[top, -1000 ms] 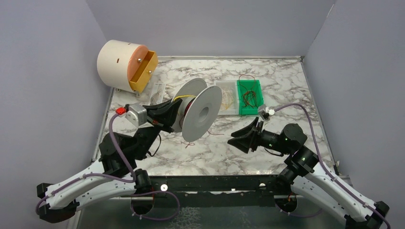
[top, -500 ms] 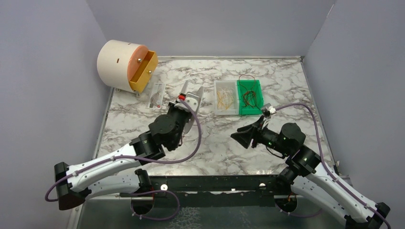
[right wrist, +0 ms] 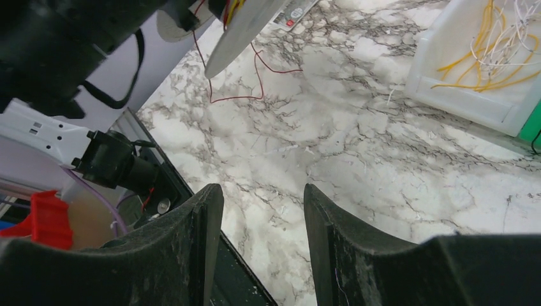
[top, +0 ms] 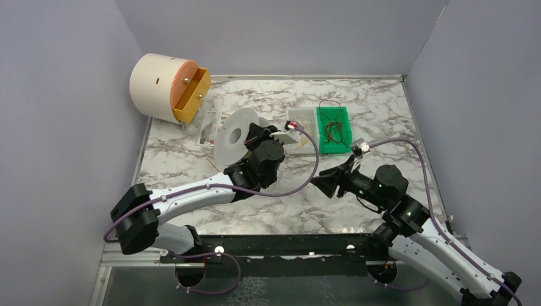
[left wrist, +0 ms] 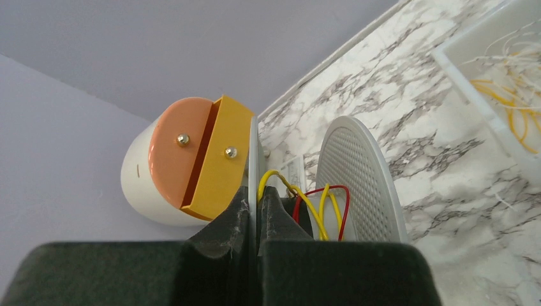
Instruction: Wrap the cables
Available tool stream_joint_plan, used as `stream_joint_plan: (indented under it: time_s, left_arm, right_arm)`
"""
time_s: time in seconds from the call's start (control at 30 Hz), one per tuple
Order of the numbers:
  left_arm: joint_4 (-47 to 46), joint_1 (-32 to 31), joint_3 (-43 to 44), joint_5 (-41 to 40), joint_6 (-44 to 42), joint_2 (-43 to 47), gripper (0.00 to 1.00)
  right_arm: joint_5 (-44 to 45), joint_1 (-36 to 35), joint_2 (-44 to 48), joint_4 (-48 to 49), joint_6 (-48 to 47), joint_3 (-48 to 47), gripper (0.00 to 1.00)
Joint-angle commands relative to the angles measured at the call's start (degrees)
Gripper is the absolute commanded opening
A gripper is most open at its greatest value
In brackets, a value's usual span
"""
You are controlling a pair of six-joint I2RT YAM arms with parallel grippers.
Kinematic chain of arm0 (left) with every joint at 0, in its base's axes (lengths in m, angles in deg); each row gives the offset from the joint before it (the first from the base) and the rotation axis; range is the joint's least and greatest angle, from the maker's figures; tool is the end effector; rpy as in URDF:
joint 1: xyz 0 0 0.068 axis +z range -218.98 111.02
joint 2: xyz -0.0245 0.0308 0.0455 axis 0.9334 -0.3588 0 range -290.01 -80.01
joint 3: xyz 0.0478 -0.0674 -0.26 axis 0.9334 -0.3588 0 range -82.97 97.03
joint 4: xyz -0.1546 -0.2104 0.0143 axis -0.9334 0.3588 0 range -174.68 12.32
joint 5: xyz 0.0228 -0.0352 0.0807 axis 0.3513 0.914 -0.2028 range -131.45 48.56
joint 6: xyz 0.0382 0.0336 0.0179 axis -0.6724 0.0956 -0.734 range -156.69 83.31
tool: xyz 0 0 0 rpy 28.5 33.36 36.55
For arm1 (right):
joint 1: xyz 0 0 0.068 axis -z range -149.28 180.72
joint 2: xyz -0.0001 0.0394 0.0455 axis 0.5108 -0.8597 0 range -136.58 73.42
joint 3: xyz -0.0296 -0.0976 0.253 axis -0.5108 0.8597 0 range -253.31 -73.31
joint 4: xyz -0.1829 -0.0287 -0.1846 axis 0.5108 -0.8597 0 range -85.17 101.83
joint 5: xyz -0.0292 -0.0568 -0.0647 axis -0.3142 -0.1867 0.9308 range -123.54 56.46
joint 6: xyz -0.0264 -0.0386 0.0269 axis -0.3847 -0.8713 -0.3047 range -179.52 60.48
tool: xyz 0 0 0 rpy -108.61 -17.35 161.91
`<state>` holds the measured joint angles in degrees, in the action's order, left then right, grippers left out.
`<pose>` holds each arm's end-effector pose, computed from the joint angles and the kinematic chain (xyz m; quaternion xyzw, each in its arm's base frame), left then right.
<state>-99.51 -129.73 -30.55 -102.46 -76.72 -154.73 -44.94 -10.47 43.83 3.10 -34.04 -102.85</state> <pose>0.1690 -0.2381 0.3189 0.2855 0.6708 0.2732 0.6276 0.1032 0.0995 0.2870 -0.1673 0.7395 0.4188 0.4997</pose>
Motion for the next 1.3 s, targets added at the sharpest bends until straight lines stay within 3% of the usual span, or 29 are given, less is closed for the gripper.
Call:
stream_joint_plan:
  time_s: [0.0,0.43,0.9,1.0,1.27]
  left_arm:
    - [-4.0,2.2,4.2,-4.4,-5.1,-7.1,0.0]
    - [-5.7,7.3,11.2,-5.2,-3.7,-28.5,0.0]
    - [-6.4,9.7,15.2,-6.8,-2.8,-41.6,0.0]
    - [-6.5,9.9,15.5,-7.4,-3.2,-43.0,0.15]
    - [-6.4,10.0,15.1,-7.5,-2.6,-44.6,0.41]
  right_arm:
    - [2.6,-0.2,1.6,-2.0,0.5,-1.0,0.54]
    - [3.8,-0.3,4.0,-3.0,1.6,0.6,0.54]
    - [3.3,-0.3,5.4,-4.4,1.4,1.0,0.54]
    - [3.4,-0.3,5.2,-4.5,1.4,1.0,0.54]
    - [3.4,-0.2,5.2,-5.0,1.1,0.8,0.54]
